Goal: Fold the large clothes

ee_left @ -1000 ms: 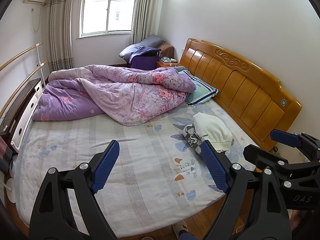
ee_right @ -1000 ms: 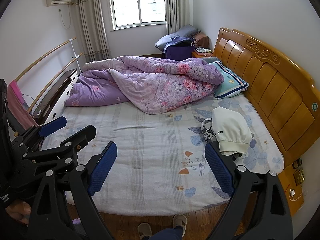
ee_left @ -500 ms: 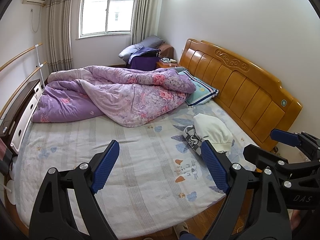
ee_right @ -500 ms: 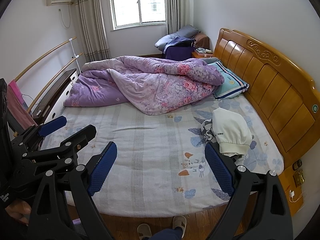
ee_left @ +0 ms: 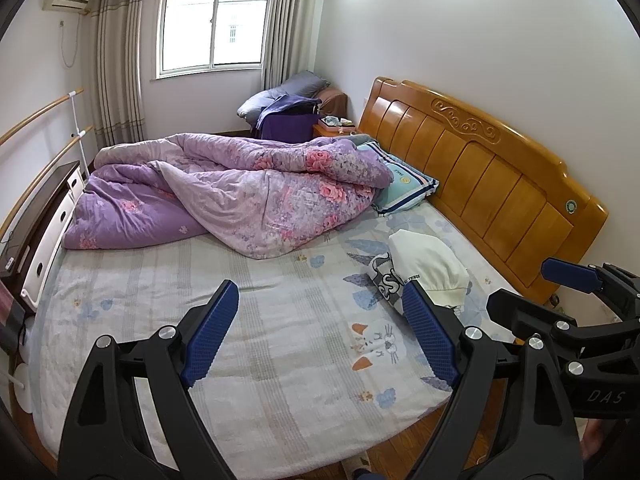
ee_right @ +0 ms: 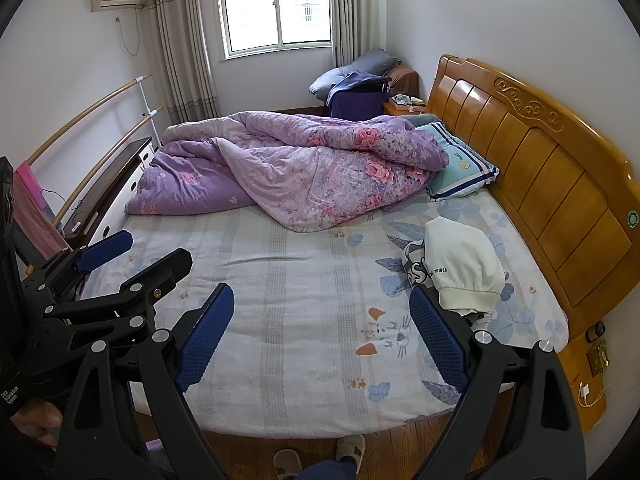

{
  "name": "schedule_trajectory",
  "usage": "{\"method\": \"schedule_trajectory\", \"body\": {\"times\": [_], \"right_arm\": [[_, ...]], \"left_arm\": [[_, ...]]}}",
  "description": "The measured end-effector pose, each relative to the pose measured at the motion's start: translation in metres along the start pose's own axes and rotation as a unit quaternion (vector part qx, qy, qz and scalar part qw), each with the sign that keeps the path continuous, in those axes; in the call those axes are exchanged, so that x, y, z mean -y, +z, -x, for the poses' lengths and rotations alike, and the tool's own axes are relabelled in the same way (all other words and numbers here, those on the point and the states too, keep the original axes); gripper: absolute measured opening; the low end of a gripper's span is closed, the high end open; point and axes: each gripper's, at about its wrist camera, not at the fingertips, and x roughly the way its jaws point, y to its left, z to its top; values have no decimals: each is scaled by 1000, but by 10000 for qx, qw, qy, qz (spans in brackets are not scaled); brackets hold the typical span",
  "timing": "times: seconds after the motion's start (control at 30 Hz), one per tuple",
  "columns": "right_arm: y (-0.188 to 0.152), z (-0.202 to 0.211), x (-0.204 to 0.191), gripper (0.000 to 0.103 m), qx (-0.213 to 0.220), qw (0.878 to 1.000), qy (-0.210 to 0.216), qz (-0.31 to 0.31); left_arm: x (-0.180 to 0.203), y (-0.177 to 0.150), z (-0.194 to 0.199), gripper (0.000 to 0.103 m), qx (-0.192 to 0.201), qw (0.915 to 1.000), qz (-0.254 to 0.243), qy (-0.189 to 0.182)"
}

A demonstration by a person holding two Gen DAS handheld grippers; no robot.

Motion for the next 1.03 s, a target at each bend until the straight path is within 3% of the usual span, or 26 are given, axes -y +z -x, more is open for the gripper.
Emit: {"method": "schedule_trajectory", "body": {"times": [0.4, 0.63, 0.8, 0.93, 1.03], "right_arm": [[25, -43, 36, 86, -148, 9996, 235, -42], [47, -74, 72, 86, -214, 9990, 396, -12], [63, -102, 99, 86, -303, 9981, 542, 0], [68, -134, 110, 86, -554, 9963, 650, 1], [67, -153, 109, 86, -718, 9951, 683, 39]], "left_arm": [[5, 14, -34, 86, -110, 9999, -28, 102], [21, 32, -79, 87, -201, 9995, -2, 224], [30, 44, -112, 93, -221, 9991, 70, 367], [22, 44, -143, 94, -532, 9966, 374, 509], [-5, 34, -167, 94, -905, 9907, 742, 699]]}}
